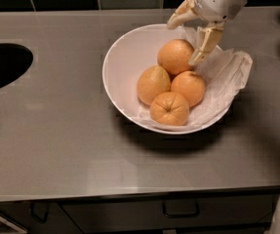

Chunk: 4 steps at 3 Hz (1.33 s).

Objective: Pick orange from white bowl

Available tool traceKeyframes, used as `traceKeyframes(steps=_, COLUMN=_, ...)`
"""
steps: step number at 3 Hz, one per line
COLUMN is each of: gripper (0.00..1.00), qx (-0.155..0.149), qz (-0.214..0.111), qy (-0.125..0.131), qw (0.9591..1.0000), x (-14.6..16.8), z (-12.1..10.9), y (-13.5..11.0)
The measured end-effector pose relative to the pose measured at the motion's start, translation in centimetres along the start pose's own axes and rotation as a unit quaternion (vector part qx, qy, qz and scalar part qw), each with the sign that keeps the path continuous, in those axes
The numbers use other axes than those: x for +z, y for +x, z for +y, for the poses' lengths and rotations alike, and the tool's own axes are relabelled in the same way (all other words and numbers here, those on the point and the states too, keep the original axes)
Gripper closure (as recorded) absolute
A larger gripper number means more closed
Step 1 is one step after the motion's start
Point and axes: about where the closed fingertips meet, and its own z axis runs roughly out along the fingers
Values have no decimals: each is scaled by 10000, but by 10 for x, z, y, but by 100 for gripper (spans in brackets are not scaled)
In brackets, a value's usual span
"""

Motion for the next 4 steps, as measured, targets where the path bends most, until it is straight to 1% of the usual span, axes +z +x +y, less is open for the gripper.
traceKeyframes(steps=2, gripper=31, qx=10, qz=-42, qy=-136, qw=9999, x=13, z=-2, y=9)
traceKeyframes(steps=4, gripper=30, qx=-157, qz=22, qy=-252, qw=9996, x=24, z=-10, y=10)
